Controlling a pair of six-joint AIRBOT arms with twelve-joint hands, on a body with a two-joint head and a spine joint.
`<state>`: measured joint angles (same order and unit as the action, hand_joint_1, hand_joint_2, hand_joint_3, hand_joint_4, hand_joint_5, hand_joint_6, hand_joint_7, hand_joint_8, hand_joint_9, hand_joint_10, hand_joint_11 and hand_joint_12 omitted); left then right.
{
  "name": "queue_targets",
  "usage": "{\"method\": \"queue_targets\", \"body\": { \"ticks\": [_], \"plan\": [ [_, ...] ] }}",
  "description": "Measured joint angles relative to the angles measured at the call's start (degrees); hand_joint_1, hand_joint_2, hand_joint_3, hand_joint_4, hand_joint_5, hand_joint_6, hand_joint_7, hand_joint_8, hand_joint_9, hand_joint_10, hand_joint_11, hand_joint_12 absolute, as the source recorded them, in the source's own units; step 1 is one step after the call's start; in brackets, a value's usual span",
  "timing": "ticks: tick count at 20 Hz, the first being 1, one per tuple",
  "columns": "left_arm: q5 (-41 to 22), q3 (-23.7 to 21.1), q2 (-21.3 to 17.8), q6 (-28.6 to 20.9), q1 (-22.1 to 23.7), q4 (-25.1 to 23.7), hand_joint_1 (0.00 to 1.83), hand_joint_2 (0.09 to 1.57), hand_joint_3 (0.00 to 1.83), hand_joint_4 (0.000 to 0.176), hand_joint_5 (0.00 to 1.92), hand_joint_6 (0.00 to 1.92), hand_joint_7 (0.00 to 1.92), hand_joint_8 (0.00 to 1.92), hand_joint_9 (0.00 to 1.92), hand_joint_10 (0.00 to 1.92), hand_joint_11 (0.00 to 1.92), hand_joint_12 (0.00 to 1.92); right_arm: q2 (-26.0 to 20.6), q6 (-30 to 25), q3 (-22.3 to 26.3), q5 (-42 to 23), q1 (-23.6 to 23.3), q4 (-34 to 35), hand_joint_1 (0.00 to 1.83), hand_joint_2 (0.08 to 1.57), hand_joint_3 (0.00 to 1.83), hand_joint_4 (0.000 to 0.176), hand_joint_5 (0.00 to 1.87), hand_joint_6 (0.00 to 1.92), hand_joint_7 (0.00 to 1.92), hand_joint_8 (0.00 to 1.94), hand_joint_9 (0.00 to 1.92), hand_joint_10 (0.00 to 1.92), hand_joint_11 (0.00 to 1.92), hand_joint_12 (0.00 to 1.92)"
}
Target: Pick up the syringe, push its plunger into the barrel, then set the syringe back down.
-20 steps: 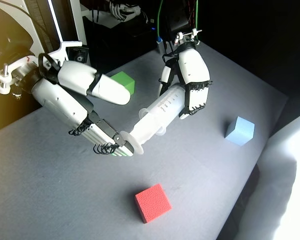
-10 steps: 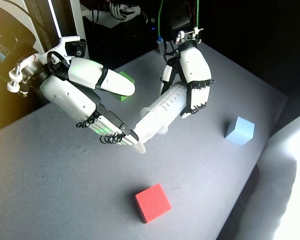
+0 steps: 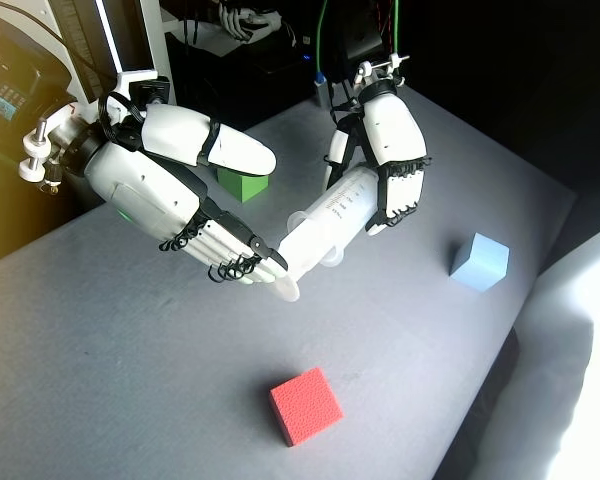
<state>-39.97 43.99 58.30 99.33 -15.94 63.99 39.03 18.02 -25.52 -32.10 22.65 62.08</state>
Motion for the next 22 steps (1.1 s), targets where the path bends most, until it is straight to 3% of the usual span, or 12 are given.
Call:
{"method": "queue_targets", "body": {
  "ticks": [17, 22],
  "plan": [
    [-0.7, 0.0, -0.7, 1.3, -0.7, 0.7, 1.36, 1.15, 0.00, 0.000, 0.93, 1.04, 0.87, 1.12, 0.78, 1.45, 0.65, 1.48, 9.9, 0.7, -0.3, -3.3, -2.1, -2.6, 0.00, 1.21, 0.01, 0.000, 0.00, 0.00, 0.00, 0.00, 0.00, 0.00, 0.00, 0.00],
    [-0.9, 0.0, -0.7, 1.3, -0.7, 0.8, 1.37, 1.14, 0.00, 0.000, 0.93, 1.06, 0.93, 1.01, 0.82, 1.38, 0.63, 1.45, 10.1, 0.7, -0.3, -4.2, -2.0, -2.6, 0.00, 1.20, 0.00, 0.000, 0.00, 0.00, 0.00, 0.00, 0.00, 0.00, 0.00, 0.00]
  ]
}}
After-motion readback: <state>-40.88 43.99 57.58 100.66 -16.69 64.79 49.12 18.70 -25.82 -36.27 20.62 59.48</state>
